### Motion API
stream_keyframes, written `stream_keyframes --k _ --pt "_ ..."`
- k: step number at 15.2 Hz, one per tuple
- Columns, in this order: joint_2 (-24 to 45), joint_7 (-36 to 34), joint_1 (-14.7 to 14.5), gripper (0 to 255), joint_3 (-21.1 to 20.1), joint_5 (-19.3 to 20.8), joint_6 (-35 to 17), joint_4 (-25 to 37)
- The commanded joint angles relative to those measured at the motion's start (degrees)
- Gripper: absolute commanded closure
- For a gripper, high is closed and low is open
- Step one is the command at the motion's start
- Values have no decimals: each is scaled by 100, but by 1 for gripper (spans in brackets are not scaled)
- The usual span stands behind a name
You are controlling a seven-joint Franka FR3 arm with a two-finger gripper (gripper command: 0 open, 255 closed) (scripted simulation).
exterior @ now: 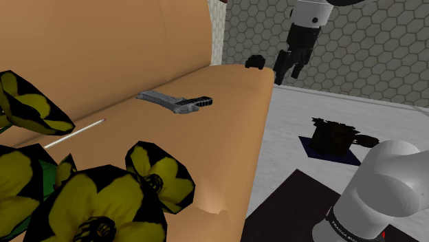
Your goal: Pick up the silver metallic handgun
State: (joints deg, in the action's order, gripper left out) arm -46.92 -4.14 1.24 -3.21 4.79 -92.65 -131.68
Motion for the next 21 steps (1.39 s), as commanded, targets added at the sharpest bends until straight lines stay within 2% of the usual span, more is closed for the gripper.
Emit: stream_keyframes --k 1,11,21 --pt "0 0 0 0 0 0 0 0" --pt "2029 -328 -253 0 -449 -427 -650 1123" --pt "4158 -635 -492 0 -882 -554 -797 2889"
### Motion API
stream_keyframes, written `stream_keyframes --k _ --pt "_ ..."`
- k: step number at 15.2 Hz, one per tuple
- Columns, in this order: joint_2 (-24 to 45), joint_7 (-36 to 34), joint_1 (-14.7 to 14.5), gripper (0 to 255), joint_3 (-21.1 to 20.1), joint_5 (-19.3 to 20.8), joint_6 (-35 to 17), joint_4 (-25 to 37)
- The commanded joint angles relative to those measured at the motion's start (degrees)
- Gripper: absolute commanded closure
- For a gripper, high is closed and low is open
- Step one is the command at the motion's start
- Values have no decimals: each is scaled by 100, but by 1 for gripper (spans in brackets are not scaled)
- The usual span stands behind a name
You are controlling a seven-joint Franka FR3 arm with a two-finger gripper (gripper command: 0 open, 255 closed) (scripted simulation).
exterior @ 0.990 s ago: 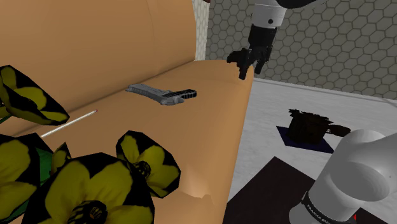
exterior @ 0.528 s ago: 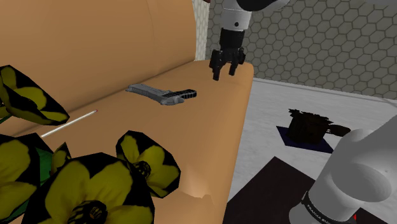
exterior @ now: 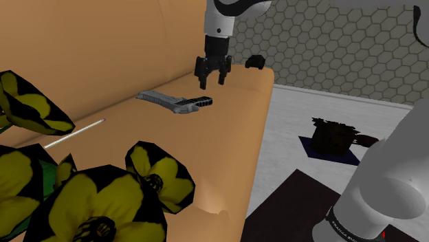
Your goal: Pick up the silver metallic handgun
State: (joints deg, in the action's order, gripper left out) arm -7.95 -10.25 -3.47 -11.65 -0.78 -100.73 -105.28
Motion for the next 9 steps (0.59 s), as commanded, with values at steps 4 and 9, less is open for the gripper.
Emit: stream_keyframes --k 4,9 --pt "1170 -159 -161 0 -190 50 119 1182" --pt "2415 -323 -422 0 -344 183 439 2642"
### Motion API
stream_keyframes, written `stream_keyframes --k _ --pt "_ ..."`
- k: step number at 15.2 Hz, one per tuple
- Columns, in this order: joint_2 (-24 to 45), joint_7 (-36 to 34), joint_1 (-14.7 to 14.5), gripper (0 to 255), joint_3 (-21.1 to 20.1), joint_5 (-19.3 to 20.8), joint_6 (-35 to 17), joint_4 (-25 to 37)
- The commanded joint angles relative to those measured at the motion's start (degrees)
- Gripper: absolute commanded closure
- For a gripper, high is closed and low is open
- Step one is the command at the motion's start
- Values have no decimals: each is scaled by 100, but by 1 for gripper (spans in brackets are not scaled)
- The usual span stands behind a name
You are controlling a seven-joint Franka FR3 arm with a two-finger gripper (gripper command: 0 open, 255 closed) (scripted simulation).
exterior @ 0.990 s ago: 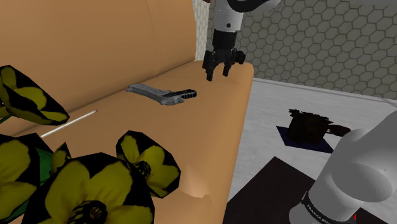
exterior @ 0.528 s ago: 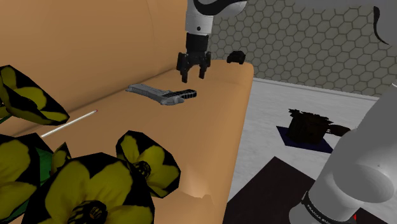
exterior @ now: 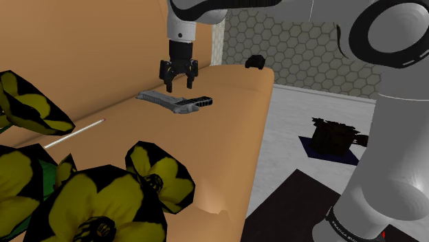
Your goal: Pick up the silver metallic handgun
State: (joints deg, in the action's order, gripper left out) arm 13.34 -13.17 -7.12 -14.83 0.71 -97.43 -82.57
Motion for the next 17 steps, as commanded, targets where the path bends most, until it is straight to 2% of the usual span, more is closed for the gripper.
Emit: stream_keyframes --k 1,3,12,13,17 --pt "560 -61 -127 0 -50 70 206 722" --pt "1046 -107 -261 0 -80 134 404 1374" --pt "928 -72 -205 0 -69 101 -243 609" --pt "944 -72 -207 255 -68 105 -247 621" --pt "936 -71 -205 255 -68 103 -255 605"
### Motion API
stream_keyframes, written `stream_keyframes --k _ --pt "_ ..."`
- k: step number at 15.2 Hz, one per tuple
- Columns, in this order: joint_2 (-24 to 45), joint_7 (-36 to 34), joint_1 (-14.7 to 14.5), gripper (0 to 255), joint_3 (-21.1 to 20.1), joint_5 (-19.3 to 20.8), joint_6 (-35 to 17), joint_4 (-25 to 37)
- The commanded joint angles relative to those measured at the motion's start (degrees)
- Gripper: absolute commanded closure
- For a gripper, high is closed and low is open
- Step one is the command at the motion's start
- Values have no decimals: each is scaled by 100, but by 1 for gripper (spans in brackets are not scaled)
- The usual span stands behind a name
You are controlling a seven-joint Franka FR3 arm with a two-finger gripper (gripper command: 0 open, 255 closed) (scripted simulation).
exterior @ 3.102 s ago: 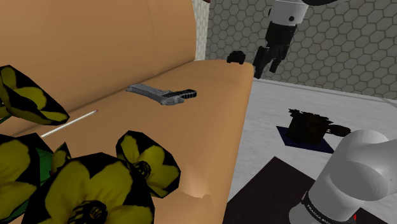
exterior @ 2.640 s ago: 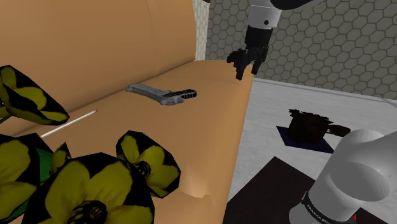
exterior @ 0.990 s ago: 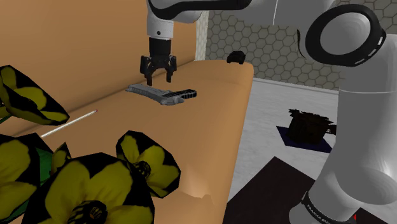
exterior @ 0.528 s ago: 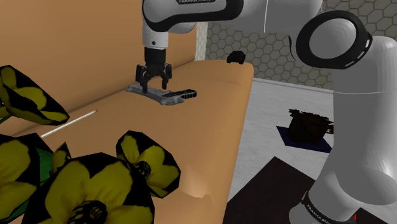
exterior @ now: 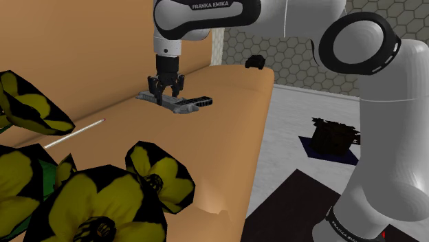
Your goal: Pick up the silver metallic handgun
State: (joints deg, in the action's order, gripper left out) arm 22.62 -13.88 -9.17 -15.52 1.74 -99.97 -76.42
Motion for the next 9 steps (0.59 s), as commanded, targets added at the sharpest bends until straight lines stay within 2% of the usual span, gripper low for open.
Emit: stream_keyframes --k 1,5,9 --pt "7 0 0 255 1 0 0 -10" --pt "1 -1 0 255 0 -2 11 -5" --pt "47 -18 -27 255 -4 11 343 374"
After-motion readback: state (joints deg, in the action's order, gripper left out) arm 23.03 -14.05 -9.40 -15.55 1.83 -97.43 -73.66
